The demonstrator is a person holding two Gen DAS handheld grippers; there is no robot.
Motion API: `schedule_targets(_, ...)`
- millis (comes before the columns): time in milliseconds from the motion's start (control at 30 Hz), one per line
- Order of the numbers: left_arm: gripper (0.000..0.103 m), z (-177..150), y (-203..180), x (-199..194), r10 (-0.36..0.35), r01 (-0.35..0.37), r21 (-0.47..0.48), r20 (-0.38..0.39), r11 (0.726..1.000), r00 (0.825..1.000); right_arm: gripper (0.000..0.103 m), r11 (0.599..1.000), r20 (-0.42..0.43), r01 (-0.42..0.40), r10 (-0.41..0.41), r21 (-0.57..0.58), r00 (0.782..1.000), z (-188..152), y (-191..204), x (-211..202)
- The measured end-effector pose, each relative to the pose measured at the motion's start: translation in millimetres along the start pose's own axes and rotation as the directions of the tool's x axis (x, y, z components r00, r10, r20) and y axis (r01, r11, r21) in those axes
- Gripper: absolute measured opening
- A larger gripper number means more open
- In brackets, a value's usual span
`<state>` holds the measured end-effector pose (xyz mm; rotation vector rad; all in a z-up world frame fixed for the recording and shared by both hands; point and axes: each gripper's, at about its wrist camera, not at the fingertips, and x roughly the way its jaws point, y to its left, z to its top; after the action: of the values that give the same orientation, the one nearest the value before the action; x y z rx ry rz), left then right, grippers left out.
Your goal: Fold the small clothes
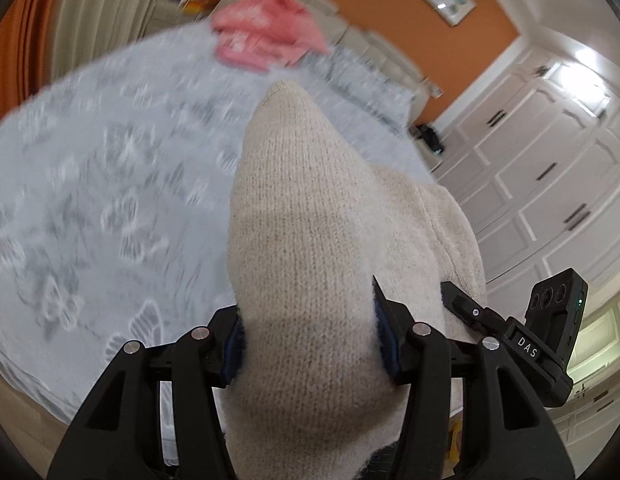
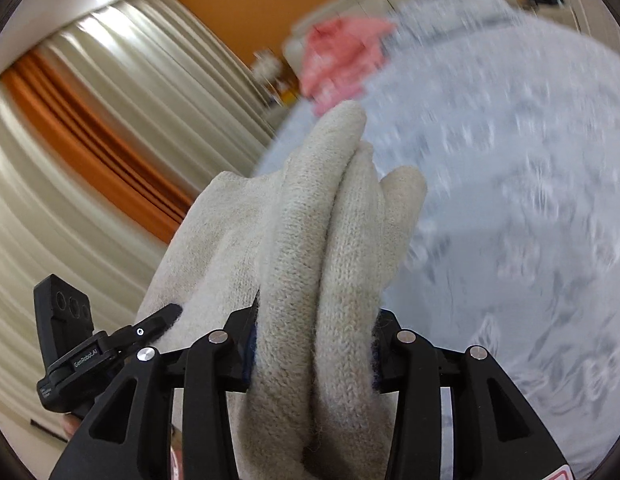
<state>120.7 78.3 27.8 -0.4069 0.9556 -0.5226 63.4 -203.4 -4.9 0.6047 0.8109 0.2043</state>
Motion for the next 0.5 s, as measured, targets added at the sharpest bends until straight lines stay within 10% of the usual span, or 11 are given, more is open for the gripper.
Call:
schedule_targets(67, 0.056, -20.8, 38.2, 45.6, 0.061, -0.063, -0.054, -0.047, 0.997, 0.997, 0.047, 0.997, -0.104, 0.075, -0.072, 0.026, 0.992, -17.3, -28.8, 38.7)
schedule_targets(167, 0.042, -53.8, 72.0, 91.2, 0.294, -0.297, -0.004, -0.136, 0.955, 0.946, 0.045, 0.951, -0.22, 0.304, -0.285, 0.056, 0.933, -40.9, -70.0, 67.4)
schedule_targets(333, 0.048, -63.0, 57.9, 51.1, 0.273, -0.271, 0.075, -0.028, 0.96, 0.962, 0.039, 0.975, -0.067, 0.224, -0.224, 0.001, 0.972, -34.4, -31.2, 12.5)
schedule_targets(500, 0.058, -63.7, 22.4, 57.2, 0.357, -0.35, 0.186, -0.005, 0.918, 0.934, 0.028, 0.971, -0.162, 0.161, -0.19, -0.175, 0.968, -34.6, 14.9, 44.4)
